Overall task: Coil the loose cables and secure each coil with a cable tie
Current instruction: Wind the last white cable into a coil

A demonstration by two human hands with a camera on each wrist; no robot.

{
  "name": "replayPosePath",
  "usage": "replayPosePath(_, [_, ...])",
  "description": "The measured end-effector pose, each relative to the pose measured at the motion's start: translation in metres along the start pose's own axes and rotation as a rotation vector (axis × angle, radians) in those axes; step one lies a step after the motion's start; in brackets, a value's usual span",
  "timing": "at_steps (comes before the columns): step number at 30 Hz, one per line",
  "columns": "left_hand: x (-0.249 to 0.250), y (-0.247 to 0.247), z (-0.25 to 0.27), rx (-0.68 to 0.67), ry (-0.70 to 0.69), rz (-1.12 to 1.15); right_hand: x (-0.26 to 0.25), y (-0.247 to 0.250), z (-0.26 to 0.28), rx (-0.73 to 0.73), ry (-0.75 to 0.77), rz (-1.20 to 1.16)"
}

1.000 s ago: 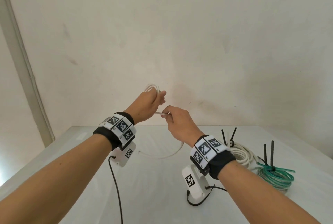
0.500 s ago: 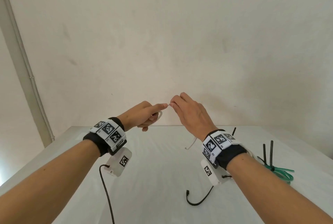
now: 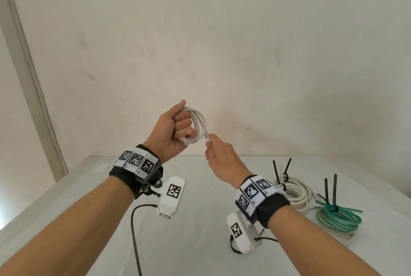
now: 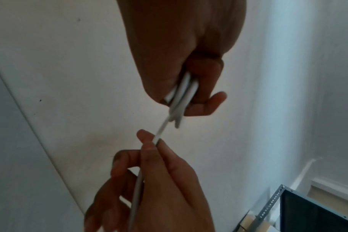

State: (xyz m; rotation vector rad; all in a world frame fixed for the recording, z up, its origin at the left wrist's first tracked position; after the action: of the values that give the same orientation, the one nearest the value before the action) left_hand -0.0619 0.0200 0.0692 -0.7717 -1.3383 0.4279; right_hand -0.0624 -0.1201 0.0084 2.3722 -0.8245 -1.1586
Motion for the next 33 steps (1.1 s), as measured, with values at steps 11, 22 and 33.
replayPosePath(11, [0.002, 0.02, -0.01, 0.209, -0.442, -0.623, -0.029, 0.016, -0.01, -0.066, -0.04, 0.037])
replayPosePath(22, [-0.026, 0.016, -0.004, 0.098, -0.396, -1.009, -0.033, 0.042, -0.02, -0.07, -0.18, -0.554])
replayPosePath(33, [-0.033, -0.004, 0.01, 0.092, -0.04, -0.883, -0.035, 0.051, -0.017, 0.015, -0.04, -0.4])
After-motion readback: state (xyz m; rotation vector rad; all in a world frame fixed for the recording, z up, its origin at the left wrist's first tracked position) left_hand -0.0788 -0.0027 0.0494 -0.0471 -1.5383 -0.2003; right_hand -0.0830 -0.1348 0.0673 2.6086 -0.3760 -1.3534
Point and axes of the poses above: each hand's wrist, its own z-axis away from the middle knuckle, its own y-axis out of the back of the hand, x = y × z, the point moved 4 cm from there along -z, towards the middle knuckle, and after that the axes turned 14 degrees about x, right-handed, at the moved point
